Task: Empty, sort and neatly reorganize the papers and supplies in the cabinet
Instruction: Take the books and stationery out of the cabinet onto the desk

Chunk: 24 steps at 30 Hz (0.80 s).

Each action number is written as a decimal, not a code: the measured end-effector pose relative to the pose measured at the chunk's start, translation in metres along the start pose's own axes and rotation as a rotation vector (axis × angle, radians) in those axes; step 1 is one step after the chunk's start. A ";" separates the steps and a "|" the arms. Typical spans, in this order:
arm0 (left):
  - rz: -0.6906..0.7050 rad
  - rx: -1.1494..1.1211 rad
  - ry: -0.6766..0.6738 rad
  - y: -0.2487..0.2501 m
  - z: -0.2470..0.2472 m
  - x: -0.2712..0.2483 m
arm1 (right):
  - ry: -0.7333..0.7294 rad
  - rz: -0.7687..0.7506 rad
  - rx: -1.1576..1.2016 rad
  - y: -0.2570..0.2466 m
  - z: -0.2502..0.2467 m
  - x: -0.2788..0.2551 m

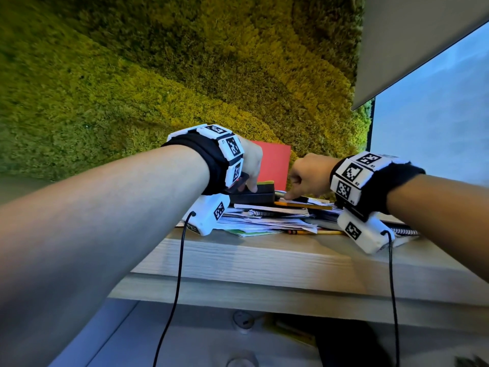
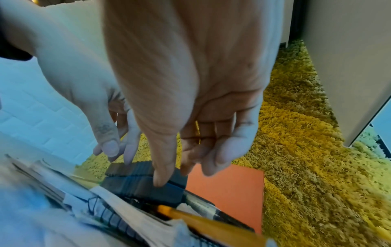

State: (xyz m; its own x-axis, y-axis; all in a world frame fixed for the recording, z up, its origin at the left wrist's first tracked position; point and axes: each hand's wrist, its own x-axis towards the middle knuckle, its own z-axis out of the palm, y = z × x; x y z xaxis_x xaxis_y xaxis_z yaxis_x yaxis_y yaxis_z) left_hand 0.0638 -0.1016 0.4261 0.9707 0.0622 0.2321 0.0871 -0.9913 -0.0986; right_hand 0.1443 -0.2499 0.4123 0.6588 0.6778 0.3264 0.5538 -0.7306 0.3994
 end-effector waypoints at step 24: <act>0.226 -0.508 0.047 0.069 0.110 -0.150 | -0.235 -0.117 0.396 -0.088 0.036 -0.197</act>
State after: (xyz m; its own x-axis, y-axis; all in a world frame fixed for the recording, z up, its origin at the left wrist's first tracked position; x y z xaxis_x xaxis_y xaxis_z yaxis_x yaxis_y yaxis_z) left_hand -0.0514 -0.1666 0.2784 0.9407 -0.1526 0.3029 -0.2525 -0.9114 0.3249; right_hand -0.0161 -0.3222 0.2822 0.6525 0.7539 0.0774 0.7527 -0.6565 0.0497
